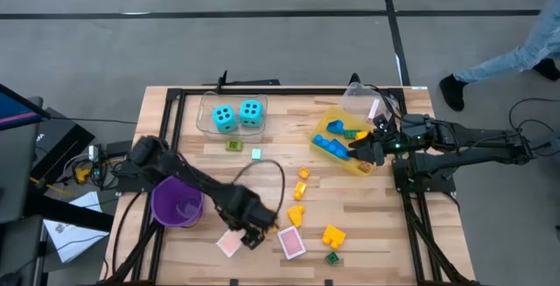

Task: Pick & Place Toys
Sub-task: Put the orange deck of cards into the white bin

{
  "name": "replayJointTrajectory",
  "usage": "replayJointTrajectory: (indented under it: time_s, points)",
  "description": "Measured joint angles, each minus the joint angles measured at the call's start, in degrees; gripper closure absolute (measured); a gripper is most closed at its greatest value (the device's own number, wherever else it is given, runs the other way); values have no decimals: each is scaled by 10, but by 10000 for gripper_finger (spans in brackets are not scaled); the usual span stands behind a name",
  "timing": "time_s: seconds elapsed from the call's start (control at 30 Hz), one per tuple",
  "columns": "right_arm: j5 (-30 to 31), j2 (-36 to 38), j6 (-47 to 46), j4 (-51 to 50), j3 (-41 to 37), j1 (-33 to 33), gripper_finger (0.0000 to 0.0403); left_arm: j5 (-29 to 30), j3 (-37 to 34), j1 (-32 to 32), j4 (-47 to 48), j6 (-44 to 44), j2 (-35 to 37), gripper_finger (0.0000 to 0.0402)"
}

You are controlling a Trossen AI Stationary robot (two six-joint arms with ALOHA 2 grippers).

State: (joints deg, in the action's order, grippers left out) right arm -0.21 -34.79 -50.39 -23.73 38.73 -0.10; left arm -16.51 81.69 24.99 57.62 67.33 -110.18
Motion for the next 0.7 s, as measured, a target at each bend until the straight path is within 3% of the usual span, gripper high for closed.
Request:
replayJointTrajectory:
  time_s: [0.17, 0.47, 0.7]
  points:
    - [0, 0, 2, 3, 0, 0, 30, 103, 0, -45, -5, 45, 77, 102]
    - [2, -14, 36, 70, 0, 0, 30, 366, 0, -133, -73, 129, 187, 102]
    - [3, -98, 45, 141, 1, 0, 30, 417, 0, -183, -182, 111, 192, 102]
